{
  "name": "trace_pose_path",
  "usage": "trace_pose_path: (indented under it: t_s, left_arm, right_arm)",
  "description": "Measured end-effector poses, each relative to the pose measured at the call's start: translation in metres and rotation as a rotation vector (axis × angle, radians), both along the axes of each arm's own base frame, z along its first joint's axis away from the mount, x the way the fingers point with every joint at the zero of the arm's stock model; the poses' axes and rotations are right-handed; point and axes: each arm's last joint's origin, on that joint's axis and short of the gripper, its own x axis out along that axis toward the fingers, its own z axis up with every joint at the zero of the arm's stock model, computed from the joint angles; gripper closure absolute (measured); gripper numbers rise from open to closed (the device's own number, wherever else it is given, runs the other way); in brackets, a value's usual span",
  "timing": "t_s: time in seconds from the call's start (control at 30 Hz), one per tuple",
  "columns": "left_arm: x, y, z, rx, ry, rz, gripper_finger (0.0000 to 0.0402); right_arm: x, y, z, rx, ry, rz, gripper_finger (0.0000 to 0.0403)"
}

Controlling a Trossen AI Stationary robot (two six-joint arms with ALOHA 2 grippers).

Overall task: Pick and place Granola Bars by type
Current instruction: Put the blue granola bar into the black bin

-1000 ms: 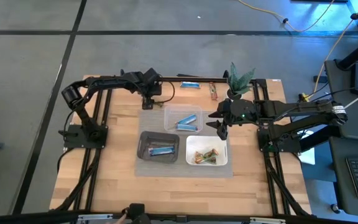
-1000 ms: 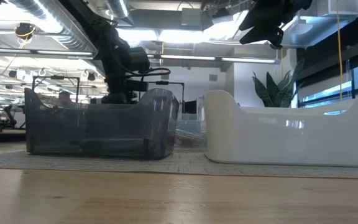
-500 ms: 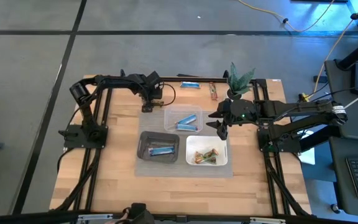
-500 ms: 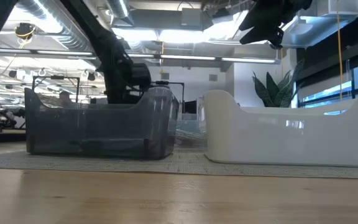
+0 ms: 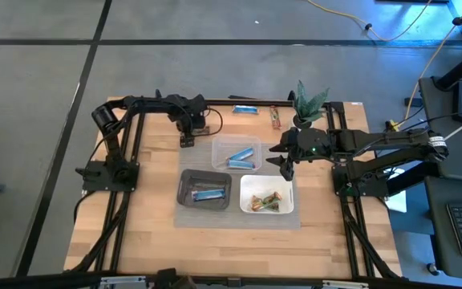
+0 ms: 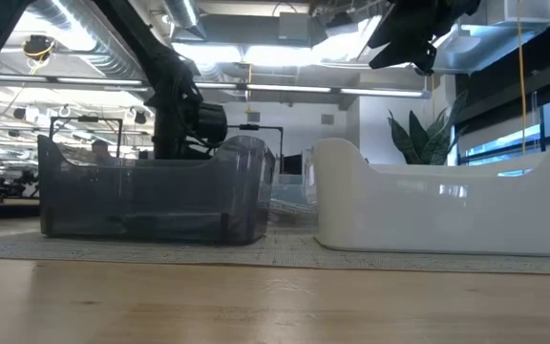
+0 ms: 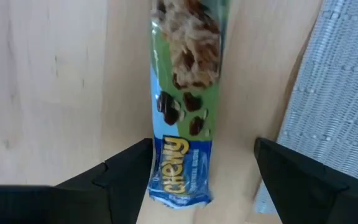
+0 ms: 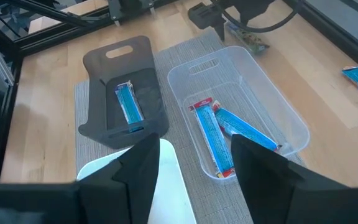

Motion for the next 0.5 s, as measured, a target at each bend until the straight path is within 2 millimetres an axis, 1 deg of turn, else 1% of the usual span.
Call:
trace_pose_path:
  t_s: [0.2, 0.5]
  left_arm:
    - [0.0010, -0.0026, -0.0006, 0.014, 0.018, 0.029, 0.0129]
    - [0.0026, -0.0022, -0.0018, 0.033, 0.008, 0.023, 0.0196]
  right_arm:
    - [0.0000, 0.0000, 0.0000, -0.002, 0.001, 0.001, 0.0201]
    - [-0.0001, 0.0000, -0.0001, -0.001, 0.002, 0.000, 0.0201]
